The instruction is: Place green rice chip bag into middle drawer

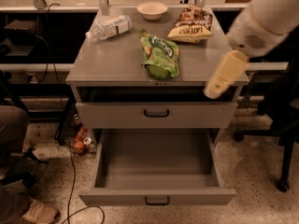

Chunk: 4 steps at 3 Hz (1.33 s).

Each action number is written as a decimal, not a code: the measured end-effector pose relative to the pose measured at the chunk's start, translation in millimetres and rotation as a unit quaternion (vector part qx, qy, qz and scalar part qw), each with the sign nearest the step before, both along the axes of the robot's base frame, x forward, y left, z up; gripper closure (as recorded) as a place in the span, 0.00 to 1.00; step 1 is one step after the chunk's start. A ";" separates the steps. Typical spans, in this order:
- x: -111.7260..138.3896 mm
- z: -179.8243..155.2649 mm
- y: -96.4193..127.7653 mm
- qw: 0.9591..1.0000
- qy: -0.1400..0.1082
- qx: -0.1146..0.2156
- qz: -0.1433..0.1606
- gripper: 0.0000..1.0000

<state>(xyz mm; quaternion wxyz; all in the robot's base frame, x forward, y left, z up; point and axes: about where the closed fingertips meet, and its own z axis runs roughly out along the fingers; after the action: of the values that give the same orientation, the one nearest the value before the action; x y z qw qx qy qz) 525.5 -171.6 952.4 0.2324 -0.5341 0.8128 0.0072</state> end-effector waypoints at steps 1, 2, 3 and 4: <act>60.6 -3.4 36.2 0.997 -0.016 0.049 -0.048 0.00; 107.8 -10.3 87.2 0.990 0.006 0.097 -0.100 0.00; 107.7 -10.4 87.3 0.990 0.006 0.096 -0.099 0.00; 107.5 -22.6 103.0 0.989 0.023 0.096 -0.111 0.00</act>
Offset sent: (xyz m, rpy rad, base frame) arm 0.1588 0.1309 -0.0160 0.2767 0.0443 -0.2899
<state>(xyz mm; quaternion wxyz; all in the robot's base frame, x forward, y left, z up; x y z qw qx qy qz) 633.0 -68.5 929.8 0.2629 -0.4157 0.8677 0.0715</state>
